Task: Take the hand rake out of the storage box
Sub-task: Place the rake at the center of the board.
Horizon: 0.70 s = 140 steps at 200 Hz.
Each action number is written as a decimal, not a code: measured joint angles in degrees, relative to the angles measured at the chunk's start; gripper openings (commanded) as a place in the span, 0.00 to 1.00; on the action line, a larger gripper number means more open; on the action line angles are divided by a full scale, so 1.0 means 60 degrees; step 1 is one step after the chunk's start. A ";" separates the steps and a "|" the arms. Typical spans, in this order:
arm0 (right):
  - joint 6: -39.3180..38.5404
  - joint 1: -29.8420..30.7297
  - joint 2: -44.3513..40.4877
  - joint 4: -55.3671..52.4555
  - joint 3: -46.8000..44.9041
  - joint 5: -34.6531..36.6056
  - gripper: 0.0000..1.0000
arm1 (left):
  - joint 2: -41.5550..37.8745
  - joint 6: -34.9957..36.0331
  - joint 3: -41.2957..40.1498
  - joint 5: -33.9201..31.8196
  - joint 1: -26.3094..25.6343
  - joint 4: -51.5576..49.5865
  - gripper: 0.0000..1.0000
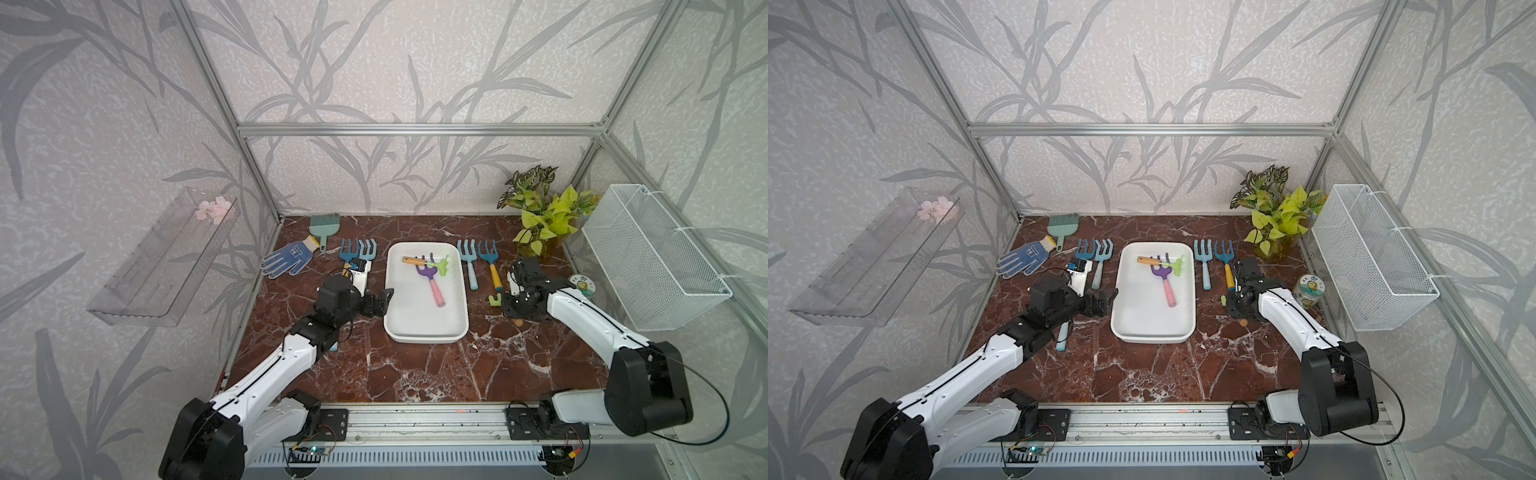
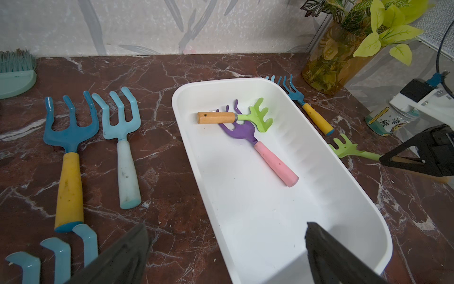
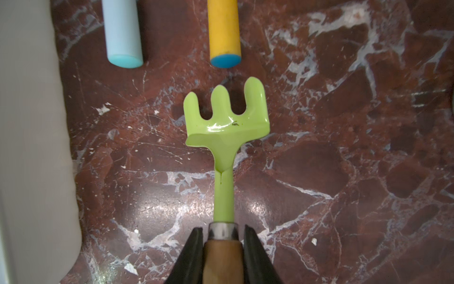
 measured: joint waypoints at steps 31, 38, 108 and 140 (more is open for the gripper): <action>-0.0036 -0.0098 0.0138 0.0062 -0.0033 -0.0117 0.18 | 0.0000 0.0000 -0.0011 0.0000 0.0000 0.0000 1.00; -0.0040 -0.0098 0.0186 0.0087 -0.0033 -0.0135 0.18 | 0.0000 0.0000 -0.0015 0.0000 0.0000 0.0000 1.00; -0.0138 -0.0098 0.1082 0.0120 -0.0026 -0.0229 0.20 | -0.0044 0.0000 -0.0015 -0.0004 0.0000 0.0000 1.00; -0.0138 -0.0098 0.1581 -0.0036 0.0025 -0.0270 0.20 | -0.0142 0.0000 -0.0018 -0.0004 0.0000 0.0007 1.00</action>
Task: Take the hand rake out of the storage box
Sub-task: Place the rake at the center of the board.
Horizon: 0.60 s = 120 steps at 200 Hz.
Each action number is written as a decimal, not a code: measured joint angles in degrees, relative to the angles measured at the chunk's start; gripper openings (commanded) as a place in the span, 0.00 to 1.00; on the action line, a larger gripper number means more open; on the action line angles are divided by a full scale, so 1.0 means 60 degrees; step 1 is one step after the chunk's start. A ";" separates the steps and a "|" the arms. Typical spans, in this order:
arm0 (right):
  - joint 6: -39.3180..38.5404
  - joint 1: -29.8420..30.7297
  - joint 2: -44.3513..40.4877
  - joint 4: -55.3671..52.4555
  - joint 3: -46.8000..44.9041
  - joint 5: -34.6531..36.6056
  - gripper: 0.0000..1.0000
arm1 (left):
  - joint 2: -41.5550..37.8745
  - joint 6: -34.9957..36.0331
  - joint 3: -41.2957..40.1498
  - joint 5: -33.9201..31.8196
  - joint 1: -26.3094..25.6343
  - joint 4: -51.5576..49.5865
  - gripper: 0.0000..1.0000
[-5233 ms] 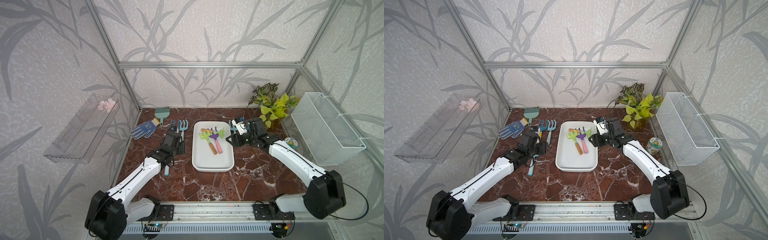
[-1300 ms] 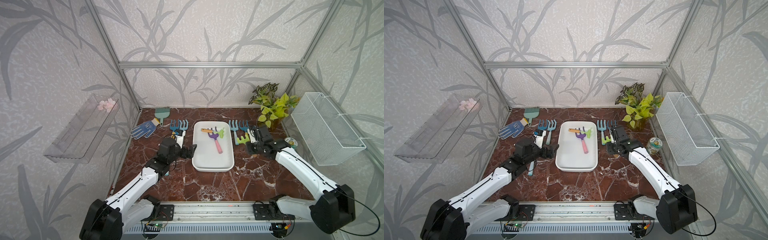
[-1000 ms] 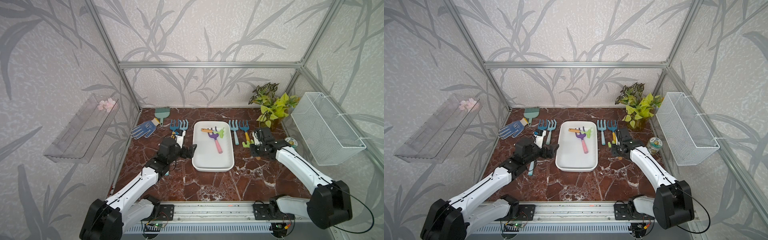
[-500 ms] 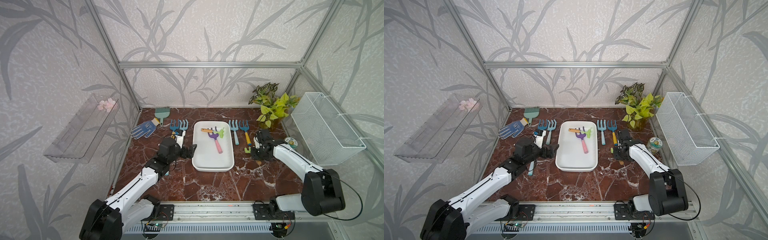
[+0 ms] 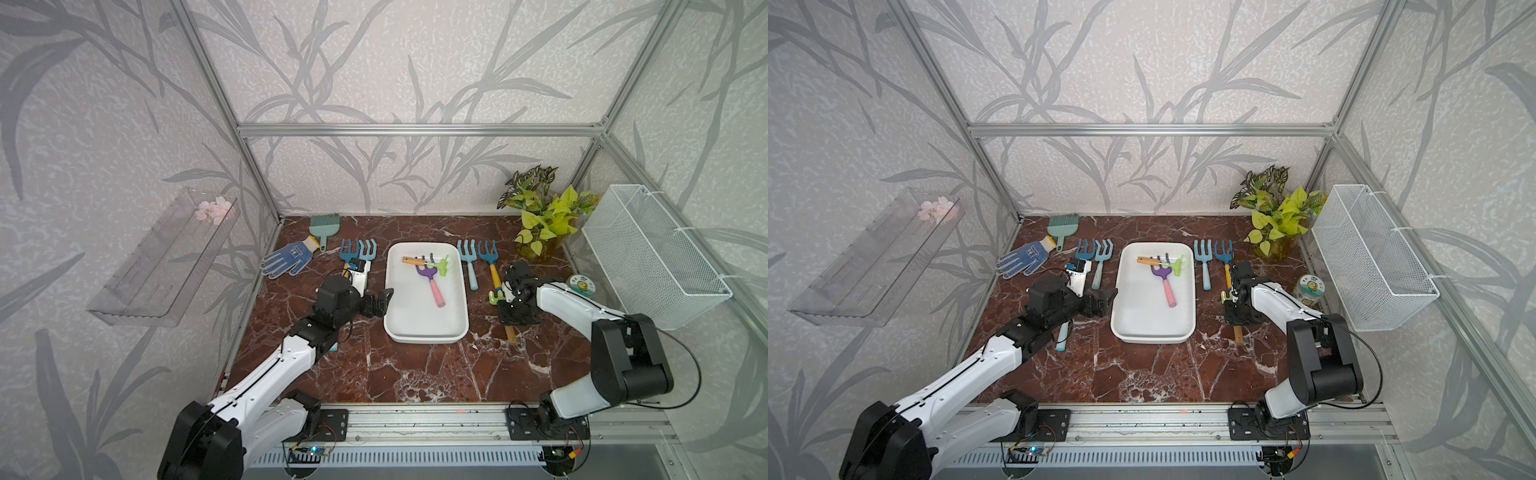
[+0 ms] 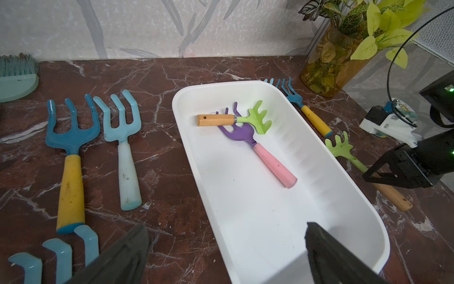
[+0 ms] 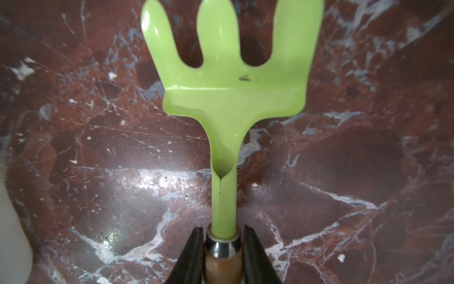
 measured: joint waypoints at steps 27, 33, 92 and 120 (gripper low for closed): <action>0.0004 0.0000 0.0248 -0.0240 0.0186 0.0000 0.20 | -0.0036 0.0000 -0.0018 0.0000 0.0000 0.0011 1.00; 0.0000 0.0000 0.0295 -0.0295 0.0229 0.0000 0.21 | -0.0040 0.0000 -0.0036 0.0000 0.0000 0.0018 1.00; 0.0004 0.0000 0.0816 -0.0565 0.0390 0.0004 0.33 | -0.0040 0.0000 -0.0058 0.0000 0.0000 0.0000 1.00; -0.0029 0.0000 0.0780 -0.0681 0.0390 0.0040 0.51 | -0.0040 0.0000 -0.0058 -0.0004 0.0000 0.0000 1.00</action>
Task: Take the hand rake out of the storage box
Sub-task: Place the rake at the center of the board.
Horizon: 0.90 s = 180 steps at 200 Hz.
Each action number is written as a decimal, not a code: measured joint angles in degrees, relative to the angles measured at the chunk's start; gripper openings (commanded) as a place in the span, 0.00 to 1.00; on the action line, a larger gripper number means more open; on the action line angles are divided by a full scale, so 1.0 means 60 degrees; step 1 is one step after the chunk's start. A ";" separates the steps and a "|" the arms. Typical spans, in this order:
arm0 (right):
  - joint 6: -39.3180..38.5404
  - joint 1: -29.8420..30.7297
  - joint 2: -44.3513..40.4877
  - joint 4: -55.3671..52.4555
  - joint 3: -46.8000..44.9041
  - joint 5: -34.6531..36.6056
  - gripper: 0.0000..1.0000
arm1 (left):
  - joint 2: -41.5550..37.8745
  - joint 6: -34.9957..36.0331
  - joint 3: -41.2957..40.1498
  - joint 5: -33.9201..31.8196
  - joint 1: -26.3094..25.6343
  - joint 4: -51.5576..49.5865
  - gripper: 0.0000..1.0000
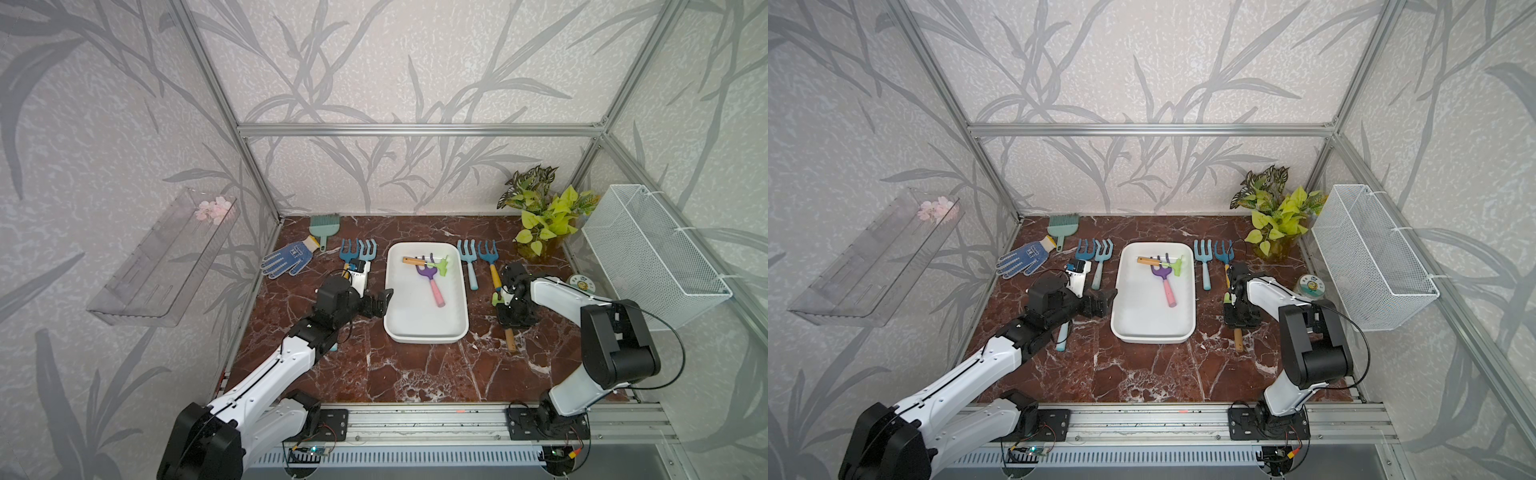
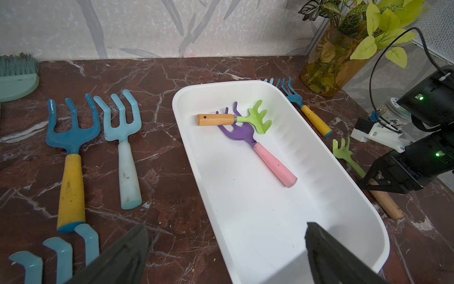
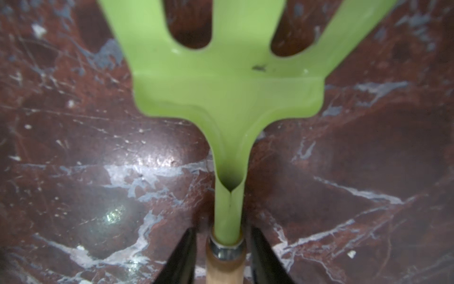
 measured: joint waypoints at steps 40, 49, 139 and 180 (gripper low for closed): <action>0.0036 0.0055 -0.1257 -0.0004 -0.0044 0.0138 0.67 | -0.0084 0.0000 -0.0055 -0.0051 -0.0004 -0.0007 1.00; 0.0036 0.0124 -0.1723 0.0069 -0.0106 0.0168 0.68 | -0.0091 0.0000 -0.0055 -0.0073 -0.0004 -0.0004 1.00; 0.0499 0.2390 -0.5424 0.3978 -0.2532 0.0426 0.99 | 0.0251 -0.0011 -0.0025 -0.0481 -0.0233 -0.0106 1.00; 0.0528 0.3432 -0.5085 0.5238 -0.2860 0.1472 0.99 | 0.0692 -0.0135 0.0302 -0.0896 -0.0601 -0.0295 1.00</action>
